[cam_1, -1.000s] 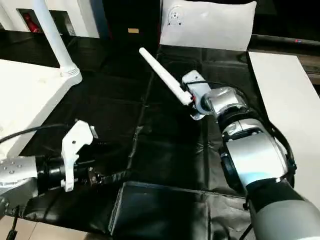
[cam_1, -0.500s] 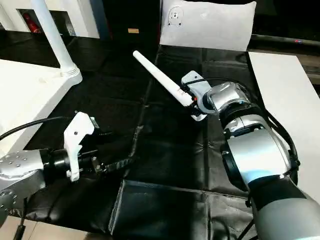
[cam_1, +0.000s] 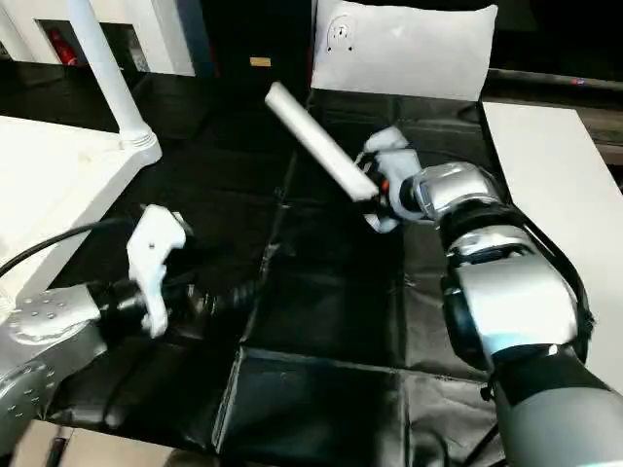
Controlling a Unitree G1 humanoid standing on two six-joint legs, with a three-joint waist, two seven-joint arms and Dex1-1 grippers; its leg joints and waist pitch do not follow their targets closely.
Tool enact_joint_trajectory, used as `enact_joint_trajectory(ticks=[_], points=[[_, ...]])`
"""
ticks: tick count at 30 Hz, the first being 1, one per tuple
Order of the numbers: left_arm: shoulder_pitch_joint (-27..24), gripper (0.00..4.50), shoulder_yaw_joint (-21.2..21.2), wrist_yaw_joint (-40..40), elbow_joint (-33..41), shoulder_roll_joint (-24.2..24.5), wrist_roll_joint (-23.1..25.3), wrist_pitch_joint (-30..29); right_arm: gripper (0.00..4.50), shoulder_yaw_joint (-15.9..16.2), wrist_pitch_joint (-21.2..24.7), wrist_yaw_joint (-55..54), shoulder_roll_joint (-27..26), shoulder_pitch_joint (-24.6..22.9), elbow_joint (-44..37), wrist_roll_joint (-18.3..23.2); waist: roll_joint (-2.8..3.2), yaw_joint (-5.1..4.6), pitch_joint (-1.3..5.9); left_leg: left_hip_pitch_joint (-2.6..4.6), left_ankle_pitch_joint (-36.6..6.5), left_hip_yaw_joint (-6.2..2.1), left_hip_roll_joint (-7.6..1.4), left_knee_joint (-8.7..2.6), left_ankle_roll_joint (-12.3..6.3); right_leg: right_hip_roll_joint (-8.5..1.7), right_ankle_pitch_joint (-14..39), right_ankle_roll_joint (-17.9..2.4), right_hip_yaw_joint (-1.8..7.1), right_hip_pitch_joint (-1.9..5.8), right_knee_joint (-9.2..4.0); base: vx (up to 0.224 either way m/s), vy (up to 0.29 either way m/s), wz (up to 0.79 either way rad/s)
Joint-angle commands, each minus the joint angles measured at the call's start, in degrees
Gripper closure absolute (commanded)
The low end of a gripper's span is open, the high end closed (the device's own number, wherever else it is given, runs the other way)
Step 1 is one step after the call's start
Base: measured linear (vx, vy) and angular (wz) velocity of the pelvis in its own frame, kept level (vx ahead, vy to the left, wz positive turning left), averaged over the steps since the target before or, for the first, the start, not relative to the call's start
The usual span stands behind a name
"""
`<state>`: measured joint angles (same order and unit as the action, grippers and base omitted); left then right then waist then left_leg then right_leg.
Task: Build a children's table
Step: Pick table leg
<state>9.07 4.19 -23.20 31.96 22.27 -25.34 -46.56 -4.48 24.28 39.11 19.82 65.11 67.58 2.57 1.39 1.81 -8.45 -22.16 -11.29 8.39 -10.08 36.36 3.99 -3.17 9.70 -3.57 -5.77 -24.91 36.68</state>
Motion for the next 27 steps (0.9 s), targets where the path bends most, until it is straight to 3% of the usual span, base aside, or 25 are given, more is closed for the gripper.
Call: enact_joint_trajectory(ticks=[1, 2, 3, 4, 5, 6, 7, 10, 11, 12, 13, 15, 17, 18, 19, 20, 21, 22, 23, 24, 25, 26, 27], points=[[-0.8, 0.00, -0.8, 3.6, -1.4, -1.3, 2.7, 2.2, 1.90, -4.9, 2.3, -3.0, -1.2, -3.0, -9.7, 4.9, -0.29, 0.20, 5.93, -0.12, -5.6, -0.19, -1.98, -3.25, -5.34, -3.96, 17.4, -8.9, 3.38, 4.84, -5.30, 0.000, 0.000, 0.00], [-1.0, 0.00, -0.8, 4.8, -1.8, -2.1, 3.7, 3.5, 1.91, -6.0, 4.0, -4.1, -2.2, -6.1, -16.2, 5.7, 0.08, 0.41, 5.98, -0.12, -5.4, -0.18, -2.01, -3.29, -5.48, -4.13, 17.3, -8.7, 3.36, 4.82, -5.37, 0.000, 0.000, 0.00], [-1.2, 0.00, -0.9, 5.5, -1.9, -2.6, 4.2, 4.4, 1.91, -6.5, 5.1, -4.8, -2.8, -8.2, -20.6, 6.1, -0.05, 0.39, 6.21, -0.16, -4.4, -0.22, -1.99, -3.26, -5.63, -4.04, 16.3, -8.4, 3.30, 4.84, -5.23, 0.000, 0.000, 0.00], [-1.6, 0.00, 0.0, 6.5, -2.1, -2.6, 5.7, 4.9, 1.91, -7.0, 7.0, -7.2, -4.7, -12.9, -29.5, 5.9, -0.05, 0.68, 5.92, -0.14, -3.7, -0.14, -1.88, -3.46, -5.70, -3.72, 15.6, -7.3, 3.41, 4.71, -5.74, 0.000, 0.000, 0.00], [-1.9, 0.00, 0.6, 7.1, -2.2, -2.4, 6.7, 5.2, 1.91, -7.2, 8.2, -8.7, -5.9, -16.0, -35.4, 5.6, -0.13, 0.59, 6.23, -0.11, -2.9, -0.24, -1.93, -3.41, -5.43, -3.75, 14.6, -7.3, 3.49, 4.71, -5.26, 0.000, 0.000, 0.00], [-2.7, 0.00, 1.5, 8.8, -2.6, -2.7, 9.0, 7.0, 1.91, -6.7, 7.4, -10.8, -9.7, -25.1, -50.2, 5.8, 0.02, 0.72, 6.32, -0.06, -2.3, -0.32, -2.05, -3.56, -5.52, -3.67, 13.5, -6.6, 3.43, 4.65, -5.42, 0.000, 0.000, 0.00], [-2.8, 0.00, 1.5, 9.0, -2.6, -2.8, 9.1, 7.2, 1.91, -6.5, 7.1, -11.0, -10.0, -26.0, -51.6, 5.7, 0.20, 0.84, 6.35, 0.02, -2.4, -0.30, -2.05, -3.65, -5.55, -3.76, 13.0, -6.2, 3.49, 4.55, -5.56, 0.000, 0.000, 0.00], [-4.8, 0.00, -1.4, 13.3, -2.5, -6.4, 10.0, 10.5, 1.91, -4.6, 6.9, -15.2, -14.3, -36.5, -66.7, 5.3, 0.56, 0.63, 6.36, 0.01, -3.7, -0.43, -2.11, -4.17, -5.14, -3.69, 14.5, -6.3, 3.27, 4.61, -5.99, 0.000, 0.000, 0.00], [-5.4, 0.00, -2.3, 14.3, -2.4, -7.3, 10.0, 10.7, 1.91, -4.8, 6.9, -17.3, -16.1, -39.2, -70.1, 5.9, 0.79, 0.54, 6.34, 0.11, -4.4, -0.40, -2.16, -4.20, -4.97, -3.71, 15.5, -6.4, 3.29, 4.43, -6.08, 0.000, 0.000, 0.00], [-6.3, 0.00, -3.1, 14.9, -2.2, -7.9, 10.0, 10.5, 1.91, -5.1, 7.8, -20.3, -18.6, -43.0, -75.4, 7.4, 1.44, 0.38, 6.05, 0.40, -7.6, -0.42, -2.09, -4.36, -4.33, -3.75, 20.0, -5.7, 3.05, 4.20, -6.57, 0.000, 0.000, 0.00], [-6.6, 0.00, -3.4, 15.1, -2.1, -8.2, 10.0, 10.4, 1.91, -5.3, 8.1, -21.4, -19.6, -44.5, -77.4, 8.1, 1.21, 0.11, 5.74, 0.74, -9.9, -0.27, -1.97, -4.56, -3.72, -3.68, 24.2, -3.4, 2.96, 3.93, -7.50, 0.000, 0.000, 0.00], [-7.5, 0.00, -3.3, 15.4, -2.0, -8.2, 10.5, 10.7, 1.91, -3.7, 9.5, -22.2, -20.7, -48.6, -82.3, 8.2, 1.21, -0.25, 5.39, 0.82, -12.9, -0.48, -1.68, -4.94, -3.28, -3.83, 29.2, -1.3, 2.67, 3.96, -8.06, 0.000, 0.000, 0.00], [-8.7, 0.00, -3.2, 15.4, -1.6, -8.0, 11.1, 11.9, 1.91, -1.1, 10.2, -22.1, -21.5, -54.1, -87.5, 7.2, 1.14, 0.11, 5.17, 1.35, -14.3, -0.12, -1.12, -4.83, -3.96, -5.00, 35.2, 0.3, 3.44, 3.63, -9.12, 0.000, 0.000, 0.00], [-9.5, 0.00, -3.4, 15.4, -1.2, -8.0, 11.2, 12.4, 1.91, 0.0, 8.8, -22.4, -22.2, -57.2, -90.4, 6.3, 1.00, 0.27, 4.72, 1.30, -15.2, -0.23, -0.91, -4.66, -4.64, -6.47, 41.2, 0.6, 4.13, 3.88, -9.72, 0.000, 0.000, 0.00], [-10.0, 0.00, -3.7, 15.7, -0.9, -8.2, 11.3, 12.3, 1.91, 0.4, 8.8, -22.8, -22.8, -58.3, -91.6, 6.1, 0.63, 0.65, 4.66, 0.92, -14.9, -0.65, -0.69, -3.82, -5.68, -8.75, 48.3, 1.5, 5.13, 4.60, -10.53, 0.000, 0.000, 0.00], [-10.5, 0.00, -4.1, 15.8, -0.5, -8.3, 11.3, 12.3, 1.91, 0.7, 8.8, -23.3, -23.4, -59.4, -92.7, 6.0, 0.57, 0.85, 4.73, 0.88, -13.9, -1.12, -0.81, -3.14, -6.03, -10.00, 51.1, 1.7, 5.66, 4.75, -10.97, 0.000, 0.000, 0.00], [-10.9, 0.00, -4.3, 15.9, -0.2, -8.3, 11.4, 12.3, 1.91, 0.9, 9.0, -23.7, -24.0, -60.4, -93.6, 6.2, 0.22, 1.51, 5.01, 0.25, -10.6, -1.69, -0.89, -0.95, -7.26, -13.24, 53.6, 2.0, 8.02, 5.24, -11.91, -0.028, 0.080, -0.06], [-11.6, 0.00, -4.5, 16.0, 0.3, -8.1, 11.5, 12.4, 1.91, 2.1, 9.3, -24.7, -24.4, -62.1, -95.3, 6.6, 0.43, 1.97, 4.98, -0.15, -8.7, -2.84, -1.44, 0.29, -7.67, -15.10, 53.1, 0.9, 9.04, 5.45, -12.17, -0.026, 0.116, -0.02], [-11.7, 0.00, -4.6, 15.9, 0.4, -8.1, 11.5, 12.4, 1.91, 2.3, 9.2, -24.8, -24.4, -62.4, -95.5, 6.6, 0.65, 1.99, 4.91, -0.27, -8.4, -3.35, -1.71, 0.56, -7.86, -15.67, 51.8, 0.0, 9.28, 5.48, -12.22, -0.026, 0.116, -0.02], [-12.0, 0.00, -4.6, 15.9, 0.6, -8.0, 11.5, 12.4, 1.91, 3.1, 9.1, -25.1, -24.3, -63.2, -96.0, 6.6, 1.13, 2.00, 4.58, -0.08, -10.0, -3.87, -1.96, -0.02, -8.28, -15.03, 49.8, -2.0, 8.96, 5.25, -12.12, -0.024, 0.154, 0.01], [-12.1, 0.00, -4.8, 15.9, 1.0, -8.0, 11.4, 12.3, 1.91, 3.5, 9.3, -25.1, -24.3, -63.6, -96.1, 6.7, 1.99, 1.54, 4.81, 2.95, -12.7, -2.70, -2.18, -0.13, -6.04, -12.17, 49.8, -2.4, 10.47, 2.70, -12.42, -0.044, 0.185, -0.10], [-12.1, 0.00, -4.8, 15.9, 1.0, -8.0, 11.4, 12.3, 1.91, 3.5, 9.3, -25.1, -24.3, -63.6, -96.1, 6.7, 1.74, 1.15, 4.82, 4.47, -18.2, -1.37, -2.08, -2.54, -4.89, -8.32, 41.0, -4.3, 8.93, 1.96, -10.34, -0.044, 0.185, -0.10], [-12.4, 0.00, -4.8, 15.8, 1.4, -7.9, 11.4, 12.2, 1.91, 4.5, 9.8, -25.4, -23.8, -64.5, -96.8, 6.8, 2.38, -0.49, 4.58, 7.27, -30.1, 1.53, -1.96, -5.35, -1.42, -2.38, 33.9, -3.1, 5.03, -1.00, -7.33, -0.089, 0.194, -0.36]])
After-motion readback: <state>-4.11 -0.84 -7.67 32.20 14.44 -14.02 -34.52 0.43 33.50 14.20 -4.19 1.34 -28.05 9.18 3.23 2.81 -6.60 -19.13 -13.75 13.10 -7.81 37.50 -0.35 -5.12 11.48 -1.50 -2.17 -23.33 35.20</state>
